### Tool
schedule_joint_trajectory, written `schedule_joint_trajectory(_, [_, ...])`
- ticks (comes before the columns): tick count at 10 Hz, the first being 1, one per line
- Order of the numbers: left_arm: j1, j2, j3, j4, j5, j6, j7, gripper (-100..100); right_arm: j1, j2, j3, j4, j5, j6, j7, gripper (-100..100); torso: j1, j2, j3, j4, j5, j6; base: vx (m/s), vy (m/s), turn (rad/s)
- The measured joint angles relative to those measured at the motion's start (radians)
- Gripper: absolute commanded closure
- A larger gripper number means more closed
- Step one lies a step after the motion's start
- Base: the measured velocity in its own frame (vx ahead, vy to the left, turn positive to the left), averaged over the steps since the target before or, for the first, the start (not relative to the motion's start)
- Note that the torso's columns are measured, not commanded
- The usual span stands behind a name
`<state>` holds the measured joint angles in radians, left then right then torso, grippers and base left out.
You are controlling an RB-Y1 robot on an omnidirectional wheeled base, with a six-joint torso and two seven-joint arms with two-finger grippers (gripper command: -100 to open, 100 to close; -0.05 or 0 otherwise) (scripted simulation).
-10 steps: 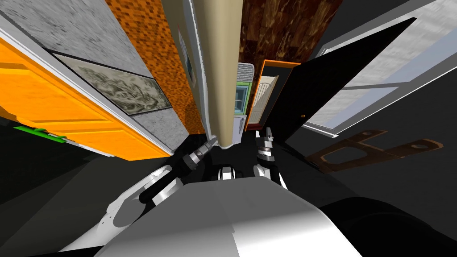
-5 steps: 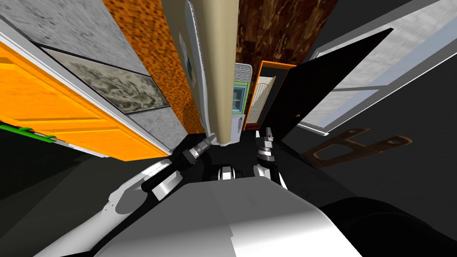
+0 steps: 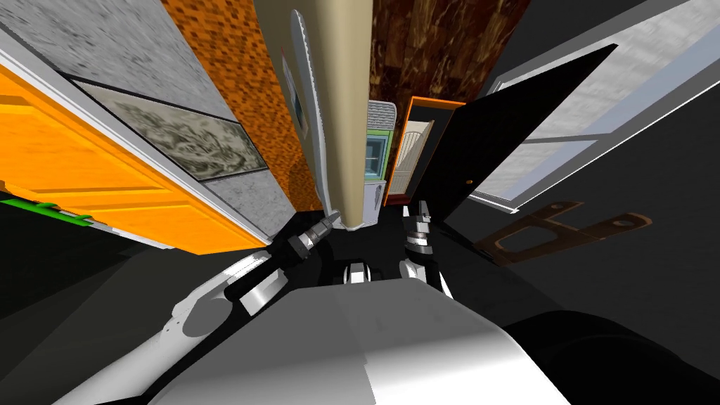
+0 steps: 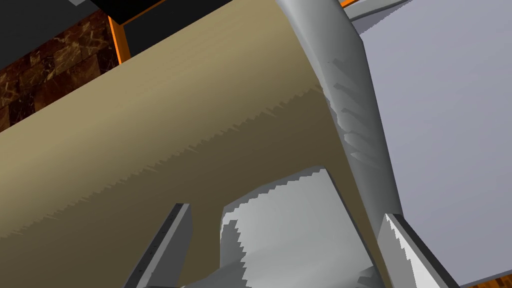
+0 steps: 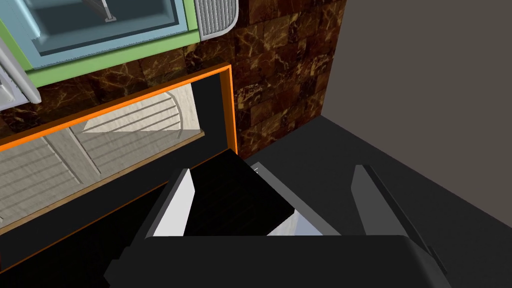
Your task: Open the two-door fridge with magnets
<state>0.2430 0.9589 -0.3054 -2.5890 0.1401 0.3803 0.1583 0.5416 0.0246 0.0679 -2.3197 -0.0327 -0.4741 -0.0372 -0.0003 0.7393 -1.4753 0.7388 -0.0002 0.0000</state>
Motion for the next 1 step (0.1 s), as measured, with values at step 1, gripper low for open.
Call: schedule_joint_trajectory(1, [0.0, 0.0, 0.0, 0.0, 0.0, 0.0, 0.0, 0, 0.0, 0.0, 0.0, 0.0, 0.0, 0.0, 0.0, 0, 0.0, 0.0, 0.0, 0.0, 0.0, 0.0, 0.0, 0.0, 0.0])
